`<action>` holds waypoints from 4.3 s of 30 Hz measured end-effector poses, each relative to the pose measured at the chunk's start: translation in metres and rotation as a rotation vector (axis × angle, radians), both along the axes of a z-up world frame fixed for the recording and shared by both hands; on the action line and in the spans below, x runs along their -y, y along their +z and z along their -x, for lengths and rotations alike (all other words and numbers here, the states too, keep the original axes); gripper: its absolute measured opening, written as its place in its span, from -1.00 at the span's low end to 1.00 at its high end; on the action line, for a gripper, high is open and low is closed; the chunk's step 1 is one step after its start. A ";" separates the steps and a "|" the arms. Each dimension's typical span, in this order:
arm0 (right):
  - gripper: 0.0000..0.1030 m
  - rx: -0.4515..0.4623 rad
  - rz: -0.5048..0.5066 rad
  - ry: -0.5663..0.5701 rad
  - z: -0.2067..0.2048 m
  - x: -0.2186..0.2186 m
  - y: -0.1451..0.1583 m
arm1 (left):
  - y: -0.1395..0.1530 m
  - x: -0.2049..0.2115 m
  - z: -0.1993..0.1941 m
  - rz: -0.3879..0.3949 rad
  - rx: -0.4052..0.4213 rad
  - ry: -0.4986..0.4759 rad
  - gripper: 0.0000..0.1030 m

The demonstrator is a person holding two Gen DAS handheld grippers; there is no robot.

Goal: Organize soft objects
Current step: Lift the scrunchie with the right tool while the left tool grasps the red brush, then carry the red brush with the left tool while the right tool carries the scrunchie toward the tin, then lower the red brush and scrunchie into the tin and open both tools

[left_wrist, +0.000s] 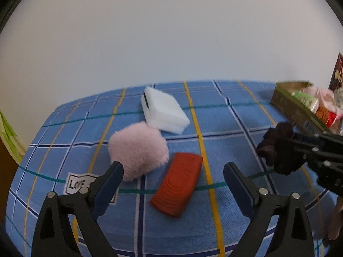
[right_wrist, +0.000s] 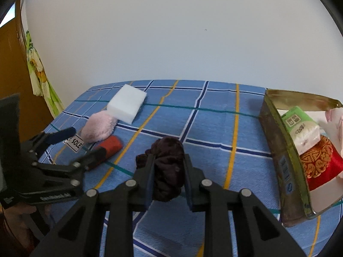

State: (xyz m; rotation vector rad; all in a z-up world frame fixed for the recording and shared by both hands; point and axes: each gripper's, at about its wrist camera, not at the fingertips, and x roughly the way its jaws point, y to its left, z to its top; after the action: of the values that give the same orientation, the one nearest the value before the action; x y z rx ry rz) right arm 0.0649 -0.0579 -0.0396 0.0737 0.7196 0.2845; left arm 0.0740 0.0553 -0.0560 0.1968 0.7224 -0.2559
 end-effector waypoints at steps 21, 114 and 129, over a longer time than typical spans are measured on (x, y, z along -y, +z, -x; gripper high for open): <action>-0.53 0.006 -0.059 -0.007 0.006 0.008 0.008 | -0.026 -0.010 -0.012 0.065 -0.146 0.082 -0.11; -0.52 0.404 -0.119 -0.374 0.088 0.239 0.082 | 0.054 0.205 0.058 0.363 0.272 -0.149 -0.23; -0.52 0.371 -0.089 -0.462 0.084 0.281 0.078 | 0.047 0.237 0.053 0.336 0.241 -0.183 -0.23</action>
State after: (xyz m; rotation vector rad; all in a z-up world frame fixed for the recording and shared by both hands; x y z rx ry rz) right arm -0.0188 -0.3392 0.0386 0.2604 0.3060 -0.1133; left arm 0.0205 -0.1821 -0.0089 -0.0276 0.4141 -0.5144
